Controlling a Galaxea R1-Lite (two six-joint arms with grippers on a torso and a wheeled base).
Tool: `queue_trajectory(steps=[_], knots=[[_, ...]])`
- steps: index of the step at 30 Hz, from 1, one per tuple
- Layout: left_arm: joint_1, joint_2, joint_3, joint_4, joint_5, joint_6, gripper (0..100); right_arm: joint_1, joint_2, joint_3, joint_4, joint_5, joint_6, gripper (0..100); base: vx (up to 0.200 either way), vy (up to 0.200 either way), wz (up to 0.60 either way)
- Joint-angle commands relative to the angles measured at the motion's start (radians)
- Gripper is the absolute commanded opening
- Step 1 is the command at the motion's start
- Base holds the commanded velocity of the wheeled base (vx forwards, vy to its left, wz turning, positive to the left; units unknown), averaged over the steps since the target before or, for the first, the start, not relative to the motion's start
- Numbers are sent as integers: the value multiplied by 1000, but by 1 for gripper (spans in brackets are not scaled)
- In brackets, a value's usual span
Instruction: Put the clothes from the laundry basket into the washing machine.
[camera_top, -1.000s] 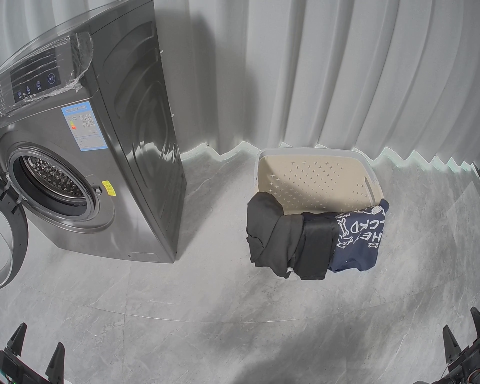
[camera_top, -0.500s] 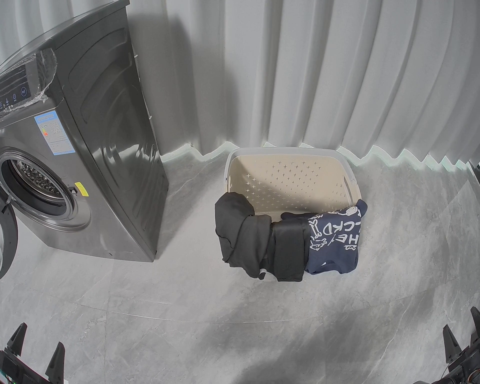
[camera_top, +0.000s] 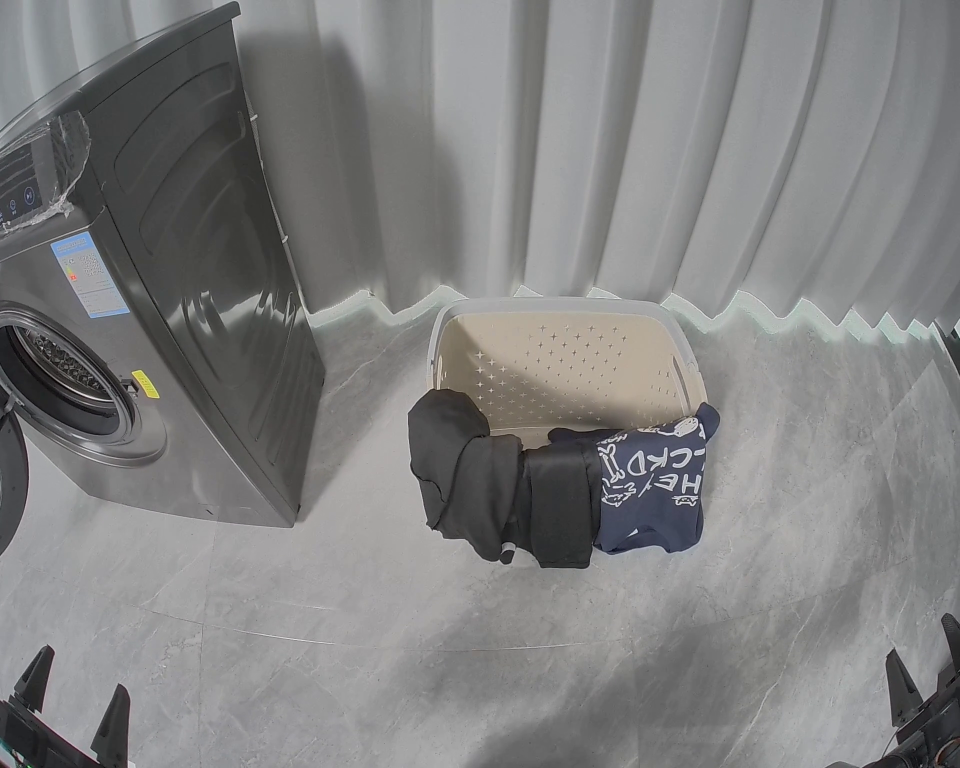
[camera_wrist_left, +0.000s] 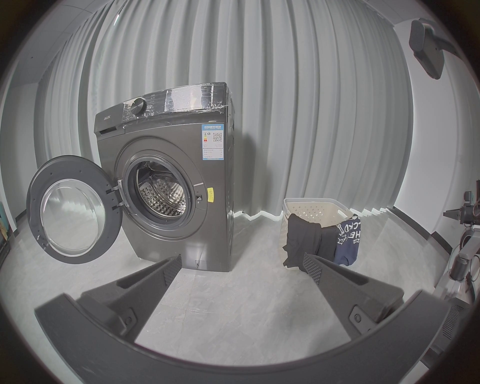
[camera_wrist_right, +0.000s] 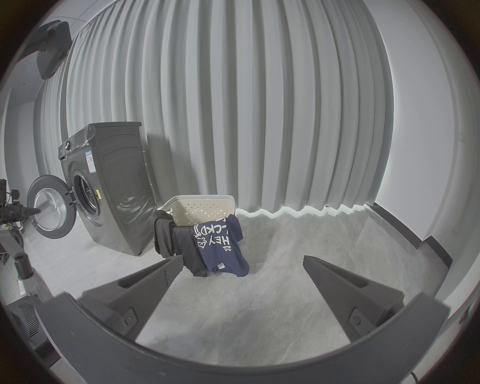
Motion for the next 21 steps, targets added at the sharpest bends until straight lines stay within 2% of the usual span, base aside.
queue_trajectory(steps=[1, 13, 21], knots=[[1, -18, 16, 0, 0, -1, 100, 1, -16, 16, 1, 0, 0, 100, 200, 0, 0], [1, -18, 16, 0, 0, -1, 100, 1, -16, 16, 0, 0, 0, 100, 0, 0, 0], [1, -18, 16, 0, 0, -1, 100, 1, -16, 16, 1, 0, 0, 100, 0, -200, 0]])
